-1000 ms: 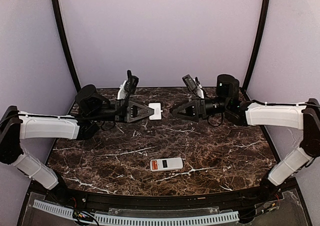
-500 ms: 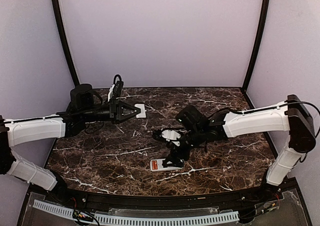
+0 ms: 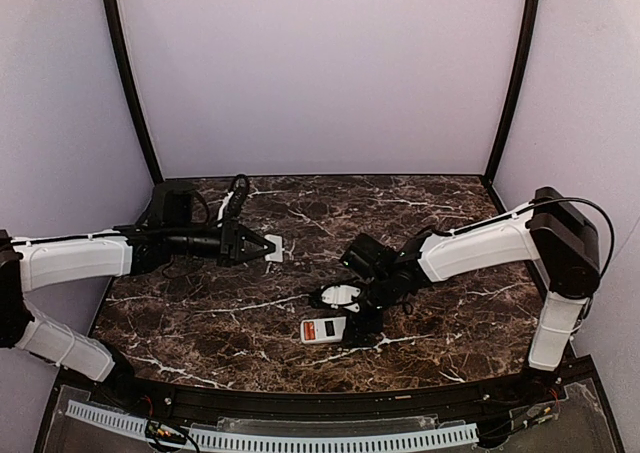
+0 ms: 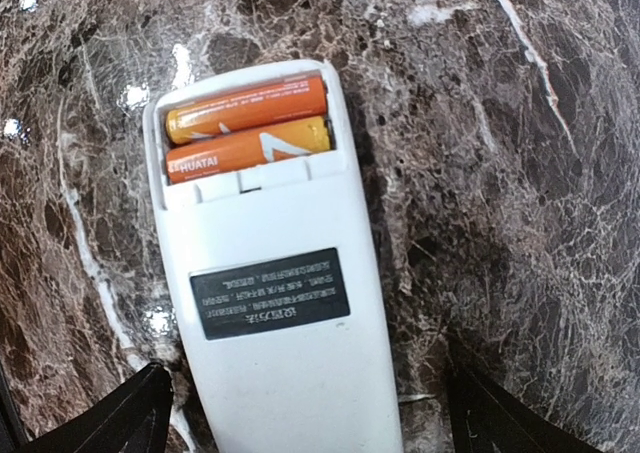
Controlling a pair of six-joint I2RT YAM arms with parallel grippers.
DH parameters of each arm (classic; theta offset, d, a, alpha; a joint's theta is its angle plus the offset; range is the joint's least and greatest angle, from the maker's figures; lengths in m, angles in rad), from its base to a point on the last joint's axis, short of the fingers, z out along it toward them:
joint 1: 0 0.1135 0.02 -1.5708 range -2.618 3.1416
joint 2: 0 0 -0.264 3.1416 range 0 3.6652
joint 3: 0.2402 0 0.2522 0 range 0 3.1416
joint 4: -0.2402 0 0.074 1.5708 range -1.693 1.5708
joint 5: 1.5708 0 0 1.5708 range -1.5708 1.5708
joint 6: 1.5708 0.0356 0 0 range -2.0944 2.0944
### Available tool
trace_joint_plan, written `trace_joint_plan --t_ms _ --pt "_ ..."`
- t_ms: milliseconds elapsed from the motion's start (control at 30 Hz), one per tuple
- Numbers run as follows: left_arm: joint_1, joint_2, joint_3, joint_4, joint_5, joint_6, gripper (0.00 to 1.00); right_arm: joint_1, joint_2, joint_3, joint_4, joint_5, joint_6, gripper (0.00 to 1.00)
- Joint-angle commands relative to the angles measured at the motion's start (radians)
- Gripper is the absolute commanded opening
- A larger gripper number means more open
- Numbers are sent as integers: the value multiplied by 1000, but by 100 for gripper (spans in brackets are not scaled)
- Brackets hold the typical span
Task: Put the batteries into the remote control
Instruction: Move the remote control without batteries to the center of the board, then load the battery cover into the battery compartment.
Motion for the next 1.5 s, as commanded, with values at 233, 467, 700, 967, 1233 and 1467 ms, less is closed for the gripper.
trace_joint_plan --t_ms 233,467,700,967,1233,1467 --pt "5 40 0 -251 50 73 0 -2 59 5 24 -57 -5 79" --pt "5 42 -15 -307 -9 108 0 -2 92 30 74 -34 74 63" --pt "3 129 0 -312 50 128 0 0 127 102 101 -29 133 46" --pt "-30 187 36 -335 49 148 0 -3 26 24 159 -45 134 81" --pt "-101 267 62 -314 4 110 0 -39 -81 -126 255 -82 133 83" --pt "-124 304 82 -269 -43 66 0 -42 -35 -112 250 -127 118 77"
